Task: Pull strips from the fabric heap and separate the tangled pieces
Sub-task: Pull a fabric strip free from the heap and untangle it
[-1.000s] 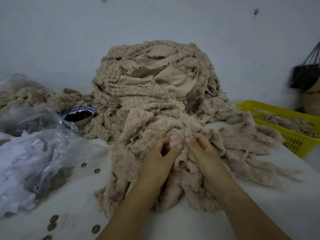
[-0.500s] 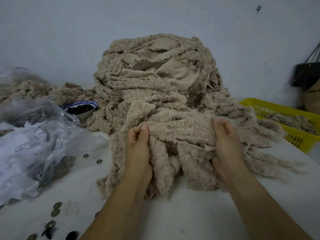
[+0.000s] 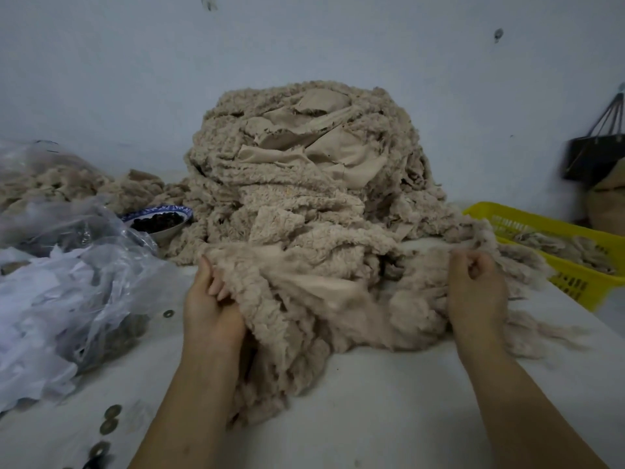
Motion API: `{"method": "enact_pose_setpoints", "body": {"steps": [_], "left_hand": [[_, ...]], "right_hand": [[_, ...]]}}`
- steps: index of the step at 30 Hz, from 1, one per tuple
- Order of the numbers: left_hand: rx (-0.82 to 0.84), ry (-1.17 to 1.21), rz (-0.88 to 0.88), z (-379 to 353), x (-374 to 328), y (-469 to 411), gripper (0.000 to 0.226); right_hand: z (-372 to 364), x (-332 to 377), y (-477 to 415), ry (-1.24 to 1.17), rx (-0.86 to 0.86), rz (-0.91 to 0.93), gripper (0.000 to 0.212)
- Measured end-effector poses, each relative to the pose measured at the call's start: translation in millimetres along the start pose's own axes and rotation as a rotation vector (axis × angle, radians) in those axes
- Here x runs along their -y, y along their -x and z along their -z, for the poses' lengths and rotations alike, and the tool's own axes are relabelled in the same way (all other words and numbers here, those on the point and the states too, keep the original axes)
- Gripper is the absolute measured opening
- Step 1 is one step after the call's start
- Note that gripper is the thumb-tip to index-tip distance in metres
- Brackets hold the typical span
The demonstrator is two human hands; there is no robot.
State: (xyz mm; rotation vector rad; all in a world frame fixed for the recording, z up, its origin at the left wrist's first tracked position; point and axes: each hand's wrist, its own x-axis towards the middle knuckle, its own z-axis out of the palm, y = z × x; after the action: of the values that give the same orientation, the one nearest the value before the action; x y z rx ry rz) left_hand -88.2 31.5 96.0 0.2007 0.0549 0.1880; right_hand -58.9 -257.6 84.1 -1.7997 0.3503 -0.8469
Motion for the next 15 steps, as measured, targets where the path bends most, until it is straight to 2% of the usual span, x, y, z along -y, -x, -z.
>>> {"method": "enact_pose_setpoints", "body": {"steps": [1, 3, 6, 8, 10, 12, 14, 15], "left_hand": [[0.015, 0.02, -0.012, -1, -4, 1, 0.047], [0.068, 0.021, 0.022, -6, 1, 7, 0.041], [0.162, -0.227, 0.066, -15, 23, 13, 0.015], [0.222, -0.437, 0.059, -18, 38, 17, 0.01], [0.261, -0.571, 0.05, -18, 49, 21, 0.007], [0.282, -0.635, 0.067, -18, 55, 25, 0.007], [0.254, -0.627, 0.07, -19, 55, 24, 0.011], [0.224, -0.591, 0.061, -19, 52, 23, 0.009]], "right_hand": [[3, 0, -2, 0.026, -0.009, -0.018, 0.03], [6, 2, 1, 0.143, 0.106, 0.016, 0.031], [-4, 15, 21, 0.451, 0.332, 0.299, 0.046], [-10, 31, 38, 0.337, 0.38, 0.438, 0.055], [-17, 40, 51, 0.139, 0.564, 0.494, 0.057], [-26, 38, 60, 0.13, 0.743, 0.517, 0.042], [-29, 34, 62, 0.134, 0.743, 0.496, 0.01], [-28, 33, 60, 0.073, 0.702, 0.436, 0.011]]}}
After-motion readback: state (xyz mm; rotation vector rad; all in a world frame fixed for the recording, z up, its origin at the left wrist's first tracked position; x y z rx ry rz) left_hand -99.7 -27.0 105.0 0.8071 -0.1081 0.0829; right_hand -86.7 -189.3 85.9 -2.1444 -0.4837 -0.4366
